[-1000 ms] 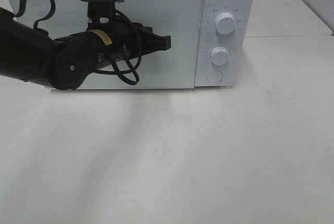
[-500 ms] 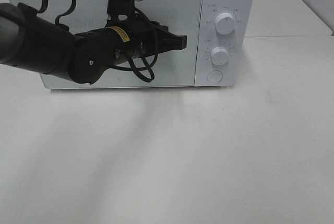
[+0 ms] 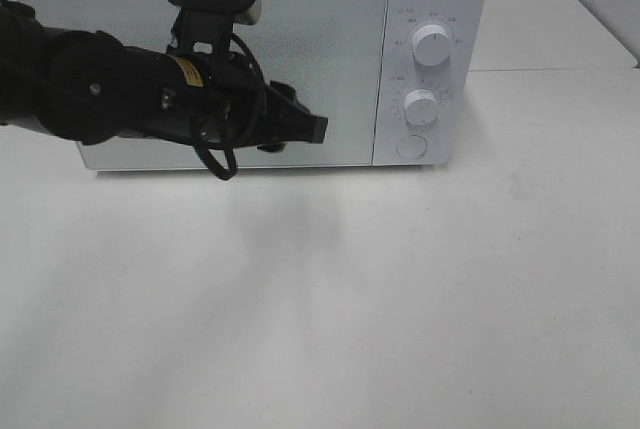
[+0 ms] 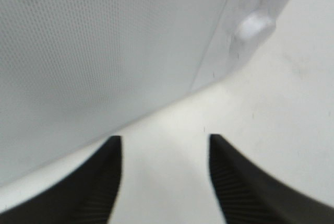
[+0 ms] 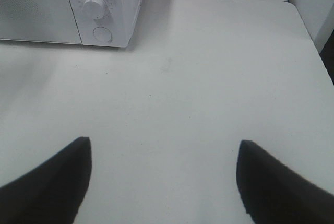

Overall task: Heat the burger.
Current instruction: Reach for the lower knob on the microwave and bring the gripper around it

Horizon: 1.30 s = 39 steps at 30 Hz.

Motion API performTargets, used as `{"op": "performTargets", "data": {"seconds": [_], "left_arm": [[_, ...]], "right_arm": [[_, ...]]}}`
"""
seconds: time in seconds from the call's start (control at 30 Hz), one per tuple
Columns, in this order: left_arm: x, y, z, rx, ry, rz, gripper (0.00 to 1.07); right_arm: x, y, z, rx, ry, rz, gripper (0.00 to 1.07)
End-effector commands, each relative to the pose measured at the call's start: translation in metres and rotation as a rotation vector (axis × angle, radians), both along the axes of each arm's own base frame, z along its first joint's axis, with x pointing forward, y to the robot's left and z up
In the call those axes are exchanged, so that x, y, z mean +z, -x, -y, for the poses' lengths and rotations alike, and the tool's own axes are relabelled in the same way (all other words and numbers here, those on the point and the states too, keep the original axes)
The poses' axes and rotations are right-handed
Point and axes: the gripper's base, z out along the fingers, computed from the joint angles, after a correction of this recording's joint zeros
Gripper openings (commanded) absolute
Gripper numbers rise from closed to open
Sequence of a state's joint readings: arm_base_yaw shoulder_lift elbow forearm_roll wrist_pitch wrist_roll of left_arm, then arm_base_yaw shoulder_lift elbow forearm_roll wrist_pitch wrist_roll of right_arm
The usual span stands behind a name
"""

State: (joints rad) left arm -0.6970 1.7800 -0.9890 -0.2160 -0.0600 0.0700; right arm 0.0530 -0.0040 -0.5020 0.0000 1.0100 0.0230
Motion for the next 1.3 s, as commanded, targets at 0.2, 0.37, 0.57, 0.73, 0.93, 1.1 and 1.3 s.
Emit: {"op": "performTargets", "data": {"seconds": [0.2,0.37,0.57,0.73,0.93,1.1,1.3], "left_arm": [[0.010,0.029,-0.017,-0.086,-0.175,-0.240,1.00],[0.026,0.048,-0.035,-0.159,-0.341,-0.308,1.00],[0.045,0.064,-0.052,-0.108,-0.395,-0.387,1.00],[0.058,0.069,-0.068,0.000,-0.454,-0.384,1.00],[0.076,0.074,-0.090,0.108,-0.461,-0.362,1.00],[0.091,0.069,-0.126,0.193,-0.402,-0.401,1.00],[0.109,0.068,-0.186,0.325,-0.311,-0.438,1.00]], "right_arm": [[0.000,0.003,0.000,-0.001,0.008,0.040,0.76],[0.000,0.003,0.000,-0.001,0.008,0.040,0.76],[0.000,0.003,0.000,-0.001,0.008,0.040,0.76],[0.000,0.003,0.000,-0.001,0.008,0.040,0.76],[0.000,0.003,0.000,-0.001,0.008,0.040,0.76],[0.000,0.003,0.000,-0.001,0.008,0.040,0.76],[0.000,0.003,0.000,-0.001,0.008,0.040,0.76]]}}
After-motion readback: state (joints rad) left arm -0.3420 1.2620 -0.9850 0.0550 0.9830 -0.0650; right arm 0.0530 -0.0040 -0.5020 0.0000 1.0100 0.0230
